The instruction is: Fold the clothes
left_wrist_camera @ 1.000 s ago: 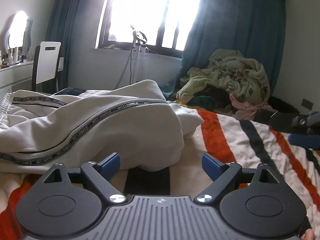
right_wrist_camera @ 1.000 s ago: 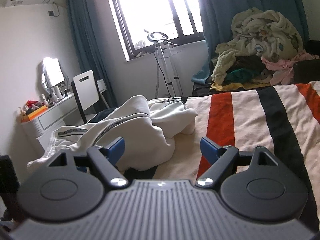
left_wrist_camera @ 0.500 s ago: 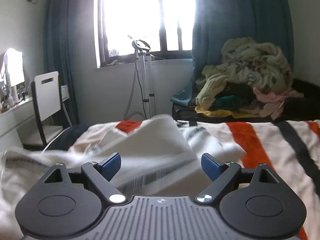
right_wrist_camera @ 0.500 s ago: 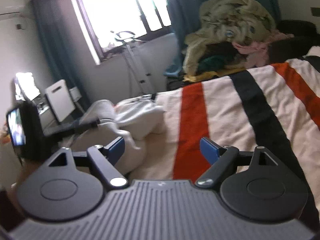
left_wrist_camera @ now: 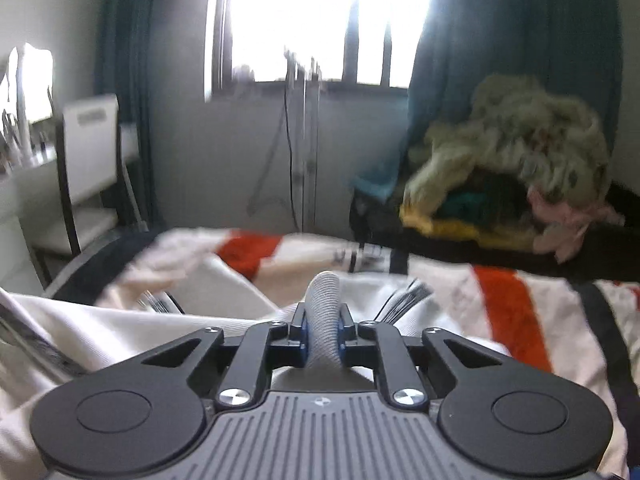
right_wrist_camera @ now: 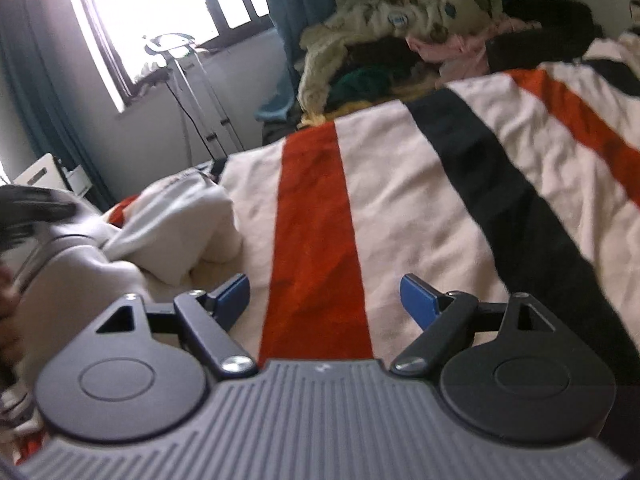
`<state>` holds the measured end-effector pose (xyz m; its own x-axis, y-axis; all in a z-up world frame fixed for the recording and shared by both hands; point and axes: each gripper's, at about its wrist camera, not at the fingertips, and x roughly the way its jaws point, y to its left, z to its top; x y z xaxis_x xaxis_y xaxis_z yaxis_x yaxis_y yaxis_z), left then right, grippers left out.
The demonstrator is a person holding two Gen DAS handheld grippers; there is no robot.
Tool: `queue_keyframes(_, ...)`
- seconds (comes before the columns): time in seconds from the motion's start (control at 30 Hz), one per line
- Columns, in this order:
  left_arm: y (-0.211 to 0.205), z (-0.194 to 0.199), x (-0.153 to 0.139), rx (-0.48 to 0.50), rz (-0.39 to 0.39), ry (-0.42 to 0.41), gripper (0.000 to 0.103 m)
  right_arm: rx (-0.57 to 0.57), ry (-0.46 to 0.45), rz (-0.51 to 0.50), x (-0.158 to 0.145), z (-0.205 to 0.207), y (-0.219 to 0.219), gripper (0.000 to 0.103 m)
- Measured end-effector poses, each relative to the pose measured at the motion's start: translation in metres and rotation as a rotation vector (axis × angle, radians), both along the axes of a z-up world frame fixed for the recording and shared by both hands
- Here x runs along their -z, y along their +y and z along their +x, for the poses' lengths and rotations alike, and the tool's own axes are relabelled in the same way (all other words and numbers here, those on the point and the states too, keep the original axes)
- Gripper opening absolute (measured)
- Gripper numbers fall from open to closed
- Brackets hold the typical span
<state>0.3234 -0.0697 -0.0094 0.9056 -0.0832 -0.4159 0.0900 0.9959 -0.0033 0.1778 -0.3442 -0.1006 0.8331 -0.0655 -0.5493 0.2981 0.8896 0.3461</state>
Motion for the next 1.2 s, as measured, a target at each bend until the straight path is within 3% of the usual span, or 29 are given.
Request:
queue_keyframes(0.07, 0.0, -0.042, -0.004, 0.02, -0.001, -0.054, 0.012, -0.001, -0.002, -0.001, -0.001, -0.001, 0.0, 0.084)
queue_keyframes(0.23, 0.017, -0.14, -0.001, 0.056, -0.021, -0.098, 0.011, -0.002, -0.006, -0.003, -0.002, -0.005, 0.001, 0.084)
queue_keyframes(0.4, 0.037, -0.211, 0.045, 0.07, -0.017, 0.03, 0.011, -0.021, -0.027, -0.016, -0.014, -0.021, 0.006, 0.084)
queue_keyframes(0.53, 0.052, -0.222, 0.068, 0.047, -0.036, 0.089, 0.014, -0.054, -0.02, -0.037, -0.019, -0.031, 0.016, 0.084)
queue_keyframes(0.6, 0.057, -0.223, 0.063, 0.055, -0.076, 0.072, 0.019, -0.079, -0.023, -0.034, -0.022, -0.037, 0.021, 0.084)
queue_keyframes(0.67, 0.061, -0.224, 0.056, 0.069, -0.112, 0.06, 0.034, -0.104, -0.029, -0.043, -0.025, -0.043, 0.026, 0.084)
queue_keyframes(0.73, 0.063, -0.226, 0.053, 0.07, -0.111, 0.053, 0.065, -0.139, -0.031, -0.036, -0.027, -0.048, 0.031, 0.084)
queue_keyframes(0.83, 0.064, -0.23, 0.048, 0.071, -0.106, 0.042, 0.08, -0.196, -0.038, -0.007, -0.029, -0.054, 0.039, 0.084)
queue_keyframes(1.0, 0.066, -0.236, 0.04, 0.073, -0.097, 0.023, 0.086, -0.281, -0.039, 0.064, -0.034, -0.046, 0.055, 0.084)
queue_keyframes(1.2, 0.083, -0.22, 0.047, -0.023, -0.084, 0.018, 0.09, -0.349, -0.067, 0.071, -0.055, 0.016, 0.083, 0.084)
